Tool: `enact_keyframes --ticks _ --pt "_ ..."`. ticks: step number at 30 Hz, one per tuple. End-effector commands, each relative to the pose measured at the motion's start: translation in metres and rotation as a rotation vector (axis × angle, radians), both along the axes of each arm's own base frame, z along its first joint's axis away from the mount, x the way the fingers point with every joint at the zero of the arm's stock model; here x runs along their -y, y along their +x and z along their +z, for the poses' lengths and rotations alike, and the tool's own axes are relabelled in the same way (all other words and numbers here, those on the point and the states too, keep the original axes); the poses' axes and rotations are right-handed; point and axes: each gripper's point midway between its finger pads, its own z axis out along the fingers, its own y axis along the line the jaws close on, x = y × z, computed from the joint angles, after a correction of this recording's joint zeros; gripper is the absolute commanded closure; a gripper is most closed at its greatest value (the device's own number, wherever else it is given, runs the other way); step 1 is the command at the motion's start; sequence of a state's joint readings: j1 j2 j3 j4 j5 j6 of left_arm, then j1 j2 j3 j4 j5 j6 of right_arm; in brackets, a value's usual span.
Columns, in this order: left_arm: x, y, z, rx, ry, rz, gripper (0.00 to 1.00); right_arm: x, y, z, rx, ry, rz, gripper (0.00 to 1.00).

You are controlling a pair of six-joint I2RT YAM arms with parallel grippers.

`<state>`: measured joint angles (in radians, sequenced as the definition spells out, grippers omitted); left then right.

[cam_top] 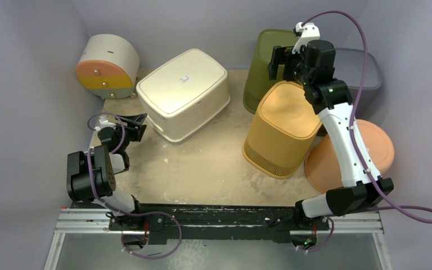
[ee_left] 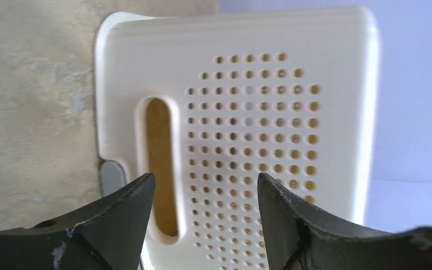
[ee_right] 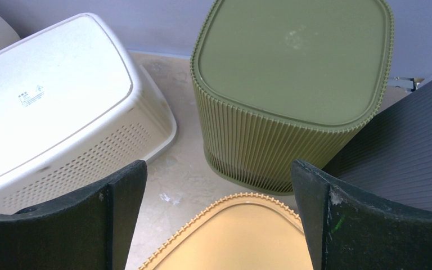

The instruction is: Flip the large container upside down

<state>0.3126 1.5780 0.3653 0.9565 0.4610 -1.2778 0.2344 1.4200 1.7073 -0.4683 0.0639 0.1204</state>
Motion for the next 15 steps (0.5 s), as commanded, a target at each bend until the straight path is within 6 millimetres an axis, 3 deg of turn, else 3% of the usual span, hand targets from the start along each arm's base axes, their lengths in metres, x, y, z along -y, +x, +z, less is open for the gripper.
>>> enact_keyframes --ticks 1,4,7,10,15 --pt "-0.002 -0.002 0.048 0.132 0.019 -0.014 0.36 0.006 -0.010 0.033 0.083 0.016 -0.013 0.00" --pt "-0.015 -0.007 0.034 -0.042 0.202 -0.001 0.35 0.011 -0.007 0.035 0.100 -0.015 -0.030 0.00" --pt "-0.029 -0.022 0.037 -0.174 0.366 0.001 0.35 0.004 -0.004 0.030 0.085 -0.005 0.001 0.00" --pt "-0.030 -0.030 0.047 -0.218 0.370 0.007 0.35 -0.006 0.000 0.027 0.067 0.010 0.041 0.00" --pt "-0.029 -0.022 0.076 -0.164 0.327 0.029 0.34 -0.027 0.002 0.029 0.040 0.047 0.121 0.00"
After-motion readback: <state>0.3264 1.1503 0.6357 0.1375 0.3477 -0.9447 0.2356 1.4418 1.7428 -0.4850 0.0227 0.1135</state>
